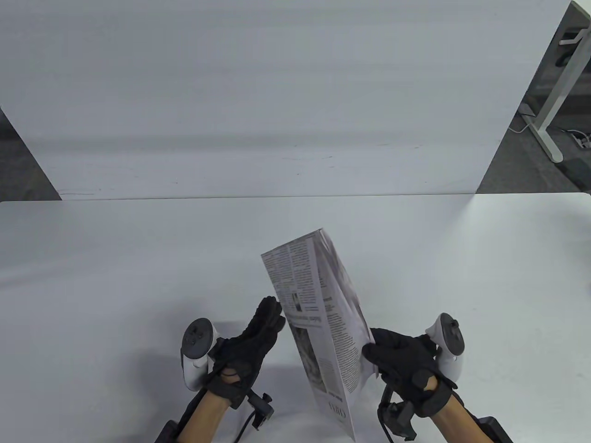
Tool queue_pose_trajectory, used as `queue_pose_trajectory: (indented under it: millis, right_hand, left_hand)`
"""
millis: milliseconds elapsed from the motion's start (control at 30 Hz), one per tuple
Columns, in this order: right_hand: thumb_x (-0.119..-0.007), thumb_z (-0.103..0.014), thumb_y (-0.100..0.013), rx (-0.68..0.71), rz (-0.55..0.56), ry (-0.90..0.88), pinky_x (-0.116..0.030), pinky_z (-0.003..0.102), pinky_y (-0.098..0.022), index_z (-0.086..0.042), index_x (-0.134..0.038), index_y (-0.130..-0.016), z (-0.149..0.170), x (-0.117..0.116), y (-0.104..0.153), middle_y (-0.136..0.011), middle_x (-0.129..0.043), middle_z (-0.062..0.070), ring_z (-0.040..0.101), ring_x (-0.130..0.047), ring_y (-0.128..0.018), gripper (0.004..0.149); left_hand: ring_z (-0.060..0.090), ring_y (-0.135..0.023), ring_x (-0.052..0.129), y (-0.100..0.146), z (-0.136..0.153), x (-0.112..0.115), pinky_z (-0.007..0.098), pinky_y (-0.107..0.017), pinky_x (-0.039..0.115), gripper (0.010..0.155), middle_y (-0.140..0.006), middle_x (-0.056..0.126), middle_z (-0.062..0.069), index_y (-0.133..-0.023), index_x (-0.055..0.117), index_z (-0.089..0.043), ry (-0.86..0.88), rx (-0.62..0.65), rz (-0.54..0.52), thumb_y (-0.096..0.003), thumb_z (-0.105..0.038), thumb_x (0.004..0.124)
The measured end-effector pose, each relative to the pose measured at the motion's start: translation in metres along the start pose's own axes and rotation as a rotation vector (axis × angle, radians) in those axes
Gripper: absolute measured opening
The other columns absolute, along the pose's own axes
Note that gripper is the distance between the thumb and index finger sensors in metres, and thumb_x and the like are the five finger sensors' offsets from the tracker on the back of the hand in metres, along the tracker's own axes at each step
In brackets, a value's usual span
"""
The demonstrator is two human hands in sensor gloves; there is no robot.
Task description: Unfold folded newspaper and lay flat
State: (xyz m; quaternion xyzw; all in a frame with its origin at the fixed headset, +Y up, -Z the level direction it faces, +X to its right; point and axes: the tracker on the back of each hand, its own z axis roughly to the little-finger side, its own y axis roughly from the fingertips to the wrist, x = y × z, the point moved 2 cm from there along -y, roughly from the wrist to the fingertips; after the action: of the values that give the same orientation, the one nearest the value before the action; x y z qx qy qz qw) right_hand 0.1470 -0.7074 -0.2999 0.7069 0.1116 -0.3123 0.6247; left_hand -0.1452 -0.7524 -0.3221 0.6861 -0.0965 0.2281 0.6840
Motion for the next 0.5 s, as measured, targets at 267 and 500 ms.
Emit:
queue_pose_trajectory:
  millis: [267,500]
  right_hand:
    - [-0.091,-0.035,-0.041,-0.029,-0.061,0.066,-0.072,0.066,-0.056,-0.016,-0.079,-0.095,0.002,-0.006,0.0,-0.084,-0.099,0.016,0.05,-0.098,-0.071,0.058]
    - [-0.089,-0.058,-0.041,-0.035,-0.109,0.032,-0.068,0.07,-0.058,-0.014,-0.06,-0.106,-0.007,-0.003,0.004,-0.099,-0.083,0.018,0.056,-0.086,-0.082,0.084]
  left_hand:
    - [0.044,-0.087,0.091,0.004,-0.011,-0.016,0.067,-0.069,0.056,0.053,-0.085,0.097,0.006,-0.094,0.077,-0.02,-0.046,0.021,-0.162,-0.0467,-0.044,0.083]
    - [0.039,-0.079,0.099,0.016,-0.034,-0.028,0.065,-0.068,0.06,0.042,-0.069,0.106,0.004,-0.084,0.088,-0.021,-0.167,0.096,-0.275,-0.0459,-0.037,0.086]
